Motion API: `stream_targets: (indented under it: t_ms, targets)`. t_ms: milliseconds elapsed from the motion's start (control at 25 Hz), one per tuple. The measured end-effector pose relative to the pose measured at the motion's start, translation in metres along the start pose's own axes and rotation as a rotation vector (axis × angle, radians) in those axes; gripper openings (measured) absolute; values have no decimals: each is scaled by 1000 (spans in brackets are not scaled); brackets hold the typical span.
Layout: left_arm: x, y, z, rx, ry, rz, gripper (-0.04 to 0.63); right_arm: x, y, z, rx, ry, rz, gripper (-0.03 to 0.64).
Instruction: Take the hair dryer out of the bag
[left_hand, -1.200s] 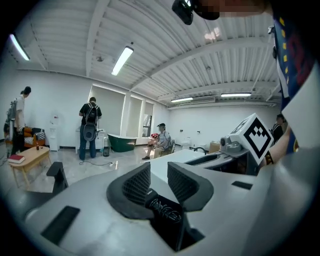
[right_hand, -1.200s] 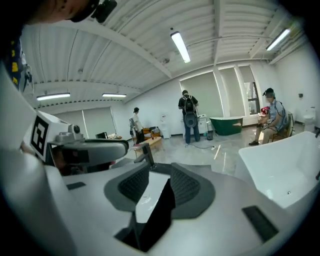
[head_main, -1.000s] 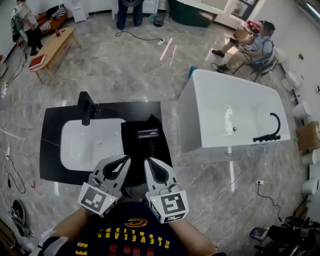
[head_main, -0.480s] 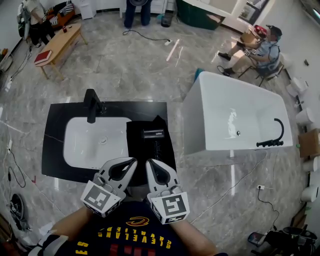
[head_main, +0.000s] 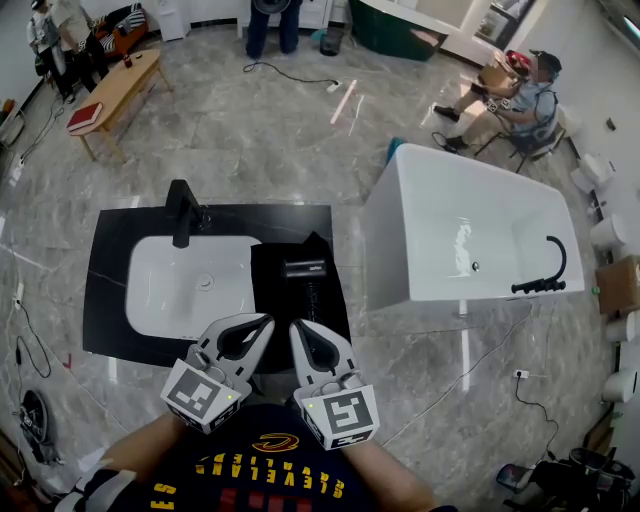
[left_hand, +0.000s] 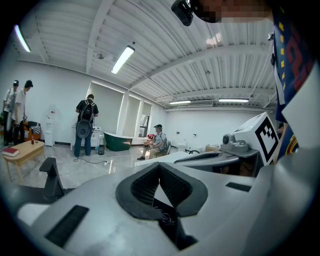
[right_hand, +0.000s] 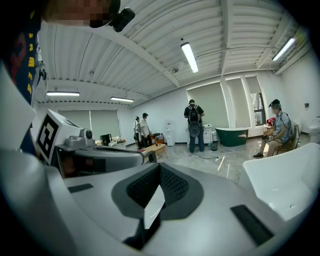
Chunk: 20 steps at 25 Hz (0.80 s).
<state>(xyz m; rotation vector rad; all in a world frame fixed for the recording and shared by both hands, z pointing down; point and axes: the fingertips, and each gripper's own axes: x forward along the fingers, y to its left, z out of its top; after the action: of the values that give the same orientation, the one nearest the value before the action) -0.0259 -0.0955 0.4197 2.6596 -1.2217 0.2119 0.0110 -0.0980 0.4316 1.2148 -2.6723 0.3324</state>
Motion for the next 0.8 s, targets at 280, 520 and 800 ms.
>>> stream_targets:
  t_ms: [280,520,800]
  targets:
    - [-1,-1,1,-2,-2,7,3,-5,-5,-3,22,13,-11,8]
    - [-3,-1,-1,-7,-5,18,3,-8,-5,-5,25,17,-15,8]
    - [-4,0,-5,-17,2,25,3,-8,-9,-12,42,25,-32,8]
